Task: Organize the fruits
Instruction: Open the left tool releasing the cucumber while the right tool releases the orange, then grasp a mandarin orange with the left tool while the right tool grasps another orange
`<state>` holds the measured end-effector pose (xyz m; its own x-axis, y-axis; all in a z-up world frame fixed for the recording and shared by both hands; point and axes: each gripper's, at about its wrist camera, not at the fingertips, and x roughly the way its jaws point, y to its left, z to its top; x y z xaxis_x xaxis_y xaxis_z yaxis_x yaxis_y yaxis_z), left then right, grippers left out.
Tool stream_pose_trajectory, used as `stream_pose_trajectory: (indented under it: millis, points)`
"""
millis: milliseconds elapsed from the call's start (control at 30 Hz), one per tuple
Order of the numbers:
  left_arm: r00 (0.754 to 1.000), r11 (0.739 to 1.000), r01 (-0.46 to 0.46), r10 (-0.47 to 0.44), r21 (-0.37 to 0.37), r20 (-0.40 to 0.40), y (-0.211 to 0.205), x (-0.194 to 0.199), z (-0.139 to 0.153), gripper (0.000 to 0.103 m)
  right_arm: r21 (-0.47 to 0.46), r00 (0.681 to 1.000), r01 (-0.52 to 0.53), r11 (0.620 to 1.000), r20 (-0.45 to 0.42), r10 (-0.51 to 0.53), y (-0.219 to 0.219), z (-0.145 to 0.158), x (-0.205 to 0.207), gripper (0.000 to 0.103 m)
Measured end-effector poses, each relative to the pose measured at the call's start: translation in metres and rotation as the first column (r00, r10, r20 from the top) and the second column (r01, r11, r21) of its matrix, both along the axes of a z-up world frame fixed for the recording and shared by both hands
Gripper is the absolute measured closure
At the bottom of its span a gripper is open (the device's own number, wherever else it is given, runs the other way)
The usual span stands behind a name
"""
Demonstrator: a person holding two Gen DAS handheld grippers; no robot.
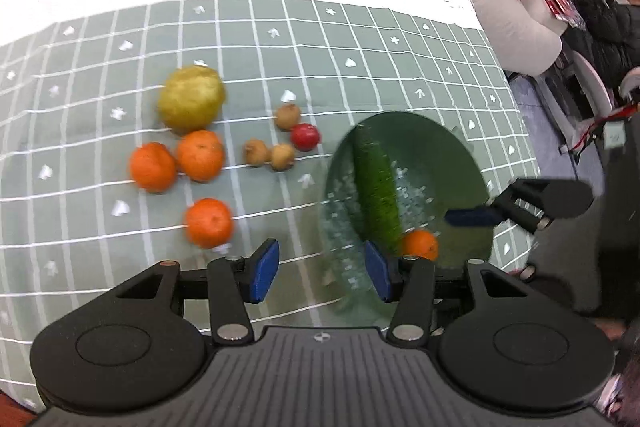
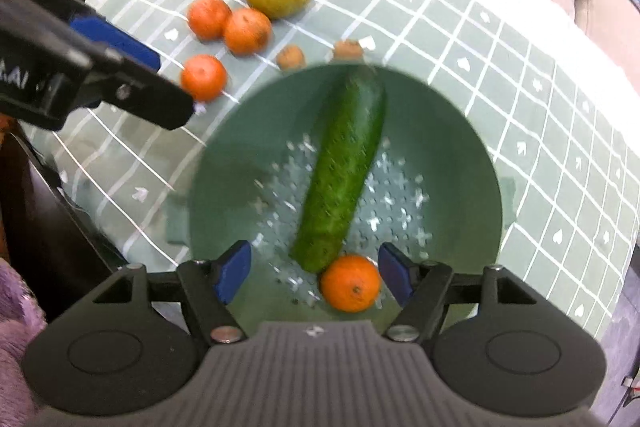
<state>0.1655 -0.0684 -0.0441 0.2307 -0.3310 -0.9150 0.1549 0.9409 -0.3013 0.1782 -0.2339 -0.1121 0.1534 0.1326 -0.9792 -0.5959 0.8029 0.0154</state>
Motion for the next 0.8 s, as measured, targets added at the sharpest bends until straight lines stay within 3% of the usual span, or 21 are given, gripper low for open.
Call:
stream_pose_trajectory:
  millis: [200,367,433,500,567,800]
  points:
    - [0.995,0.996,0.073,-0.076,0.043,0.07,0.034,-0.009,0.002,0.045,0.081,0.999,-0.02,0.997,0.046,0.016,0.021,0.034,0.002,0.036]
    - [0.972,0.973,0.191,-0.206,0.131,0.115,0.046,-0.015,-0.004,0.045,0.152,0.996,-0.046,0.987,0.086,0.033,0.042,0.045,0.013,0.037]
    - [0.957,0.961,0.24,-0.258,0.135,0.134,0.047,-0.016,-0.006,0.045,0.17,0.994,-0.058,0.984,0.1,0.041,0.052,0.045,0.019,0.038]
    - [0.943,0.951,0.277,-0.296,0.134,0.149,0.048,-0.016,-0.011,0.045,0.181,0.993,-0.069,0.981,0.108,0.05,0.062,0.043,0.025,0.051]
    - [0.935,0.944,0.301,-0.32,0.138,0.151,0.046,-0.015,-0.019,0.045,0.193,0.993,-0.07,0.979,0.102,0.051,0.069,0.04,0.032,0.056]
    - [0.935,0.942,0.299,-0.321,0.15,0.152,0.043,-0.004,-0.052,0.045,0.213,0.997,-0.049,0.976,0.061,0.037,0.086,0.018,0.055,0.064]
